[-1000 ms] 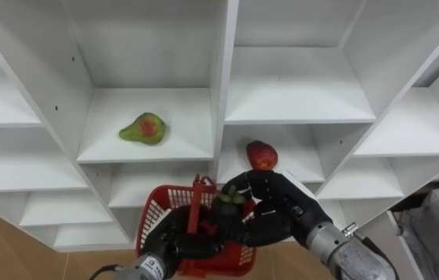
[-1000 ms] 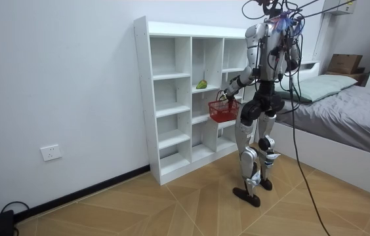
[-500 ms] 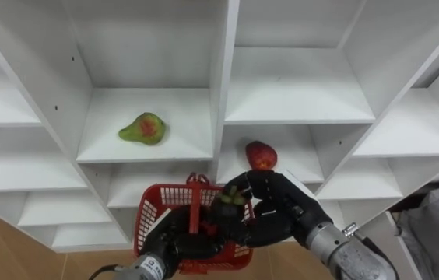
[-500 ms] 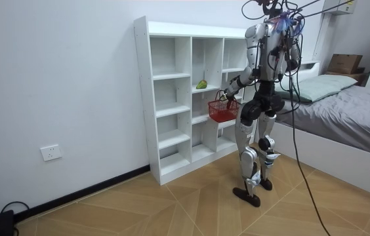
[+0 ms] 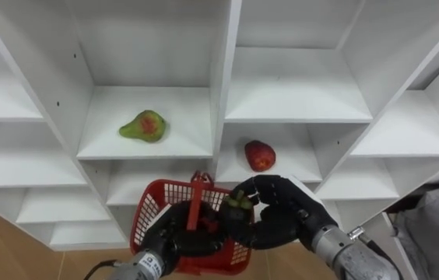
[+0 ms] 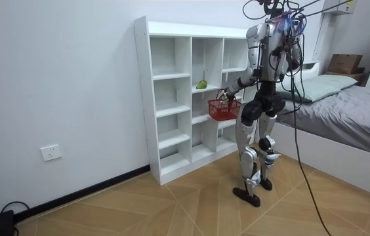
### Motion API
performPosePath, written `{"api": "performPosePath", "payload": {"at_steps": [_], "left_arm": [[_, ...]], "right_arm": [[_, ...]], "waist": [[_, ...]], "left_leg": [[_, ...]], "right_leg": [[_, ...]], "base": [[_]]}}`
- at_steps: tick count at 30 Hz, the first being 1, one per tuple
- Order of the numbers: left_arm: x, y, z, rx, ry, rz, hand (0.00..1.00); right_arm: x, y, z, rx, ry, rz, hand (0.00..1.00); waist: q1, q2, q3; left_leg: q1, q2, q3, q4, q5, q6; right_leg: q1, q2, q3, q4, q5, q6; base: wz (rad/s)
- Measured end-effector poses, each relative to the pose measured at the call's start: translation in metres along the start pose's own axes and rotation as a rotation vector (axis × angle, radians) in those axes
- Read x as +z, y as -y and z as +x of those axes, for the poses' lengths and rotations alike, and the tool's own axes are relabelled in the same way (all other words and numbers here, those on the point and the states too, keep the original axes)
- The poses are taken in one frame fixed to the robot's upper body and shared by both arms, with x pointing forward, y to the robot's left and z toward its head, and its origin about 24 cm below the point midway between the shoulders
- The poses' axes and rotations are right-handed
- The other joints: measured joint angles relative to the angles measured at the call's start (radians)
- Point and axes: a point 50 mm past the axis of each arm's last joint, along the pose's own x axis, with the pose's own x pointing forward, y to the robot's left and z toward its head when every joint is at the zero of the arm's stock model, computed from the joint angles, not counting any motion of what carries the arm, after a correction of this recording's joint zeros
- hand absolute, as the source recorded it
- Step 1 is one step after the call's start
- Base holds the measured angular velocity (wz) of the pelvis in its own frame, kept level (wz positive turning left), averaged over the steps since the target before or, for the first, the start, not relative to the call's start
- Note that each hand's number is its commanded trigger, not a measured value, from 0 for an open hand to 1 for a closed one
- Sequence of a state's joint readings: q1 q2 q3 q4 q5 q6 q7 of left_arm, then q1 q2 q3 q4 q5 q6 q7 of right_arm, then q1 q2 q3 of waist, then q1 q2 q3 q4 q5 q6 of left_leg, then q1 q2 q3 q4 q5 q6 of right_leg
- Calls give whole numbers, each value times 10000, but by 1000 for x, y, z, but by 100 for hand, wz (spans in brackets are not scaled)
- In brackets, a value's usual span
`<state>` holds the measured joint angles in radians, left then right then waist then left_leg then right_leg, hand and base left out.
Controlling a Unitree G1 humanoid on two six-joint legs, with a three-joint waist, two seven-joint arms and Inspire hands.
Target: Collect fruits from the closet
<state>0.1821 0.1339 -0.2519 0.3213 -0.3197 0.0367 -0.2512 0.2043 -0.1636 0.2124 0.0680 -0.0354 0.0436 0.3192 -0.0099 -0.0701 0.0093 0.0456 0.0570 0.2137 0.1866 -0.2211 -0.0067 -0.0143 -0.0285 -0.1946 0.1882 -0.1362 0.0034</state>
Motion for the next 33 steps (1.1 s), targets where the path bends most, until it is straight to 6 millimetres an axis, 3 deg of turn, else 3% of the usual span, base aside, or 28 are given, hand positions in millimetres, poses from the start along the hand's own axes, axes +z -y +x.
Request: {"api": "performPosePath", "payload": {"at_steps": [7, 33], "left_arm": [[1, -1, 0, -24, 21, 17, 100], [-1, -3, -4, 8, -96, 188, 100]], "right_arm": [[0, 1, 1, -28, -31, -76, 100], [0, 3, 1, -169, -43, -157, 100]], "waist": [[153, 6, 2], [132, 93, 16]], "left_leg": [[8, 1, -11, 13, 0, 0], [-17, 1, -177, -12, 0, 0]], "right_leg": [[-30, -2, 0, 5, 2, -2], [33, 0, -41, 3, 10, -15]], "base": [[0], [0]]}}
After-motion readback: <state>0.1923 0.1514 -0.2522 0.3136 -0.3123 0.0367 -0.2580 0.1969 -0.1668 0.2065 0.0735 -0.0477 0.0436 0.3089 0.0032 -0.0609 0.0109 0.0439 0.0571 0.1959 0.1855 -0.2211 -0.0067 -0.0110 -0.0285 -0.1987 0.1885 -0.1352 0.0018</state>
